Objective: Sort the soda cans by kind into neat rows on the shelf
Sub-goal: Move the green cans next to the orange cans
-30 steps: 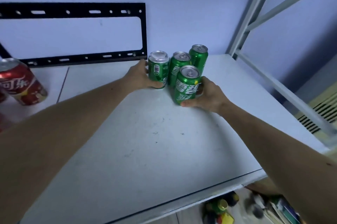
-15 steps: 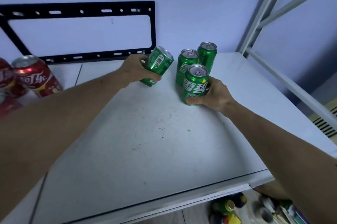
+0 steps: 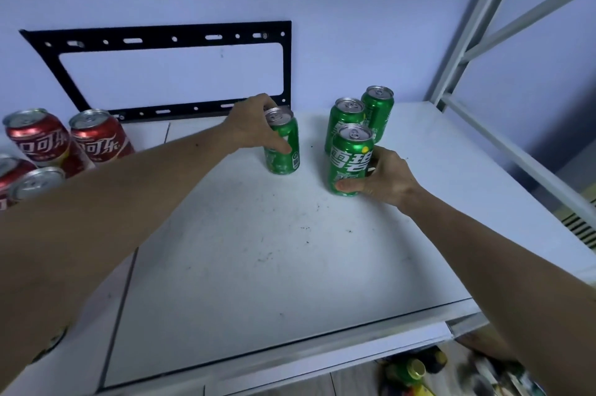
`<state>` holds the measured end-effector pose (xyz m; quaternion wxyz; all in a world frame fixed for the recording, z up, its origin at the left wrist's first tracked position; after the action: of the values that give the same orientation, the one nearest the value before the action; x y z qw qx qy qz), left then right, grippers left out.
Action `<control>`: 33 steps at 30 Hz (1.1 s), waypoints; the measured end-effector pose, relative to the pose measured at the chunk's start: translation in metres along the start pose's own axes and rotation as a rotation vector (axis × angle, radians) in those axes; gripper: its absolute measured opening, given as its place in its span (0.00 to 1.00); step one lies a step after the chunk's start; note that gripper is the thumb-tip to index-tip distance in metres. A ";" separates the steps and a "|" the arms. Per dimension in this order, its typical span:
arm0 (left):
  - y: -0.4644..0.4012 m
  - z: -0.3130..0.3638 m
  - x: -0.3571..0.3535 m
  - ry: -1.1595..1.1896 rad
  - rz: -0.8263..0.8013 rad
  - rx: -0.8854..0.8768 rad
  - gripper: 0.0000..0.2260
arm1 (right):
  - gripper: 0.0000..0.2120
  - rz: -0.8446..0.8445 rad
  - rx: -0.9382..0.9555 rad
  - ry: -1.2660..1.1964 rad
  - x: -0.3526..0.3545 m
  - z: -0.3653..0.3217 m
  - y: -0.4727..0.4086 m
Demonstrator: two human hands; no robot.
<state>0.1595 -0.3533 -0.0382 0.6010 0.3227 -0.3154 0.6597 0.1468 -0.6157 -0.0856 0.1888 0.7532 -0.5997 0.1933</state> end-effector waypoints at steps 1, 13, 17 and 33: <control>0.002 -0.001 -0.005 0.025 0.014 -0.014 0.32 | 0.31 0.002 0.001 -0.003 -0.002 0.001 0.001; 0.009 -0.035 -0.047 0.209 -0.034 0.022 0.34 | 0.35 0.079 0.027 -0.049 -0.013 0.013 0.008; 0.021 -0.032 -0.043 0.238 0.030 0.064 0.34 | 0.34 0.089 0.022 -0.089 -0.014 0.009 0.013; 0.181 -0.034 0.177 0.215 0.311 0.096 0.32 | 0.30 -0.055 0.298 -0.053 -0.064 -0.215 0.075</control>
<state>-0.0348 -0.2361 0.0787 0.5058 0.2261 -0.2637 0.7896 0.0466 -0.4676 0.0692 0.0644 0.7939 -0.5483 0.2549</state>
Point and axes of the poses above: each hand's wrist, its own y-axis away from the middle knuckle, its own x-axis out of the back of the hand, z = x × y, the point moved 2 cm from there along -y, towards the middle knuckle, and after that the axes turned 8 degrees about -y, right-handed, at the moved point
